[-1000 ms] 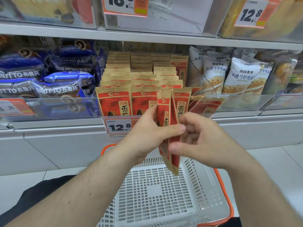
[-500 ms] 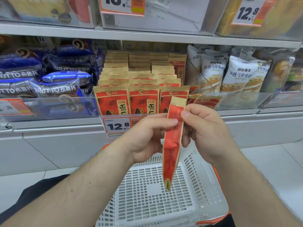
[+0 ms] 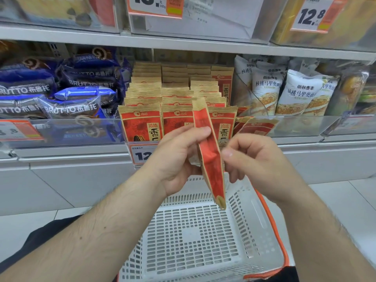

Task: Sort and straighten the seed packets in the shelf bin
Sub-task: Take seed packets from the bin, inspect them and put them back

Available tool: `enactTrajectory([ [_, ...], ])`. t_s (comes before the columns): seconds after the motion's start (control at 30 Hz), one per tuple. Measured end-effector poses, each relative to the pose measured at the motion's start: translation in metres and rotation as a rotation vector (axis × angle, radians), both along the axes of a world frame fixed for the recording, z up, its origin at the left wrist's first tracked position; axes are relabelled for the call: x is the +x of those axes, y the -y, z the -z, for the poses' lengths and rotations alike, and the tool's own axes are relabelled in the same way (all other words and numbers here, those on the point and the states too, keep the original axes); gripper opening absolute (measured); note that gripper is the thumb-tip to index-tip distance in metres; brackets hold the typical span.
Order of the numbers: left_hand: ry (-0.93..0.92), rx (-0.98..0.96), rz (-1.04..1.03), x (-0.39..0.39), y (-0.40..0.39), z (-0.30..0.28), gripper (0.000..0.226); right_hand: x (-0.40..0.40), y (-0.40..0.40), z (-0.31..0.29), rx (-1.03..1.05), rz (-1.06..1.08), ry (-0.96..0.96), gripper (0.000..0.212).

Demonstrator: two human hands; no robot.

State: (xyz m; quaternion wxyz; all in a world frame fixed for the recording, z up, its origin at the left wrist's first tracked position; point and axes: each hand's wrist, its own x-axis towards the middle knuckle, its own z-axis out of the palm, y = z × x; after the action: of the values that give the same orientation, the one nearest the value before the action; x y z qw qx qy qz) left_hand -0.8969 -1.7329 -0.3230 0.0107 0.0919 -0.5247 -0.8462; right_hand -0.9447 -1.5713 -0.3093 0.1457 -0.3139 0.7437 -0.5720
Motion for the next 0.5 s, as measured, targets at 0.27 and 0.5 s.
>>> enactTrajectory([
  [0.27,0.055,0.076,-0.076,0.0011,0.0028,-0.0045,0.010,-0.0019,-0.0069,0.0014,0.251,-0.150,0.037,0.017],
  [0.5,0.065,0.110,-0.075,0.0005,0.0015,-0.0050,0.014,-0.0043,-0.0090,0.0033,0.154,-0.199,0.118,0.018],
])
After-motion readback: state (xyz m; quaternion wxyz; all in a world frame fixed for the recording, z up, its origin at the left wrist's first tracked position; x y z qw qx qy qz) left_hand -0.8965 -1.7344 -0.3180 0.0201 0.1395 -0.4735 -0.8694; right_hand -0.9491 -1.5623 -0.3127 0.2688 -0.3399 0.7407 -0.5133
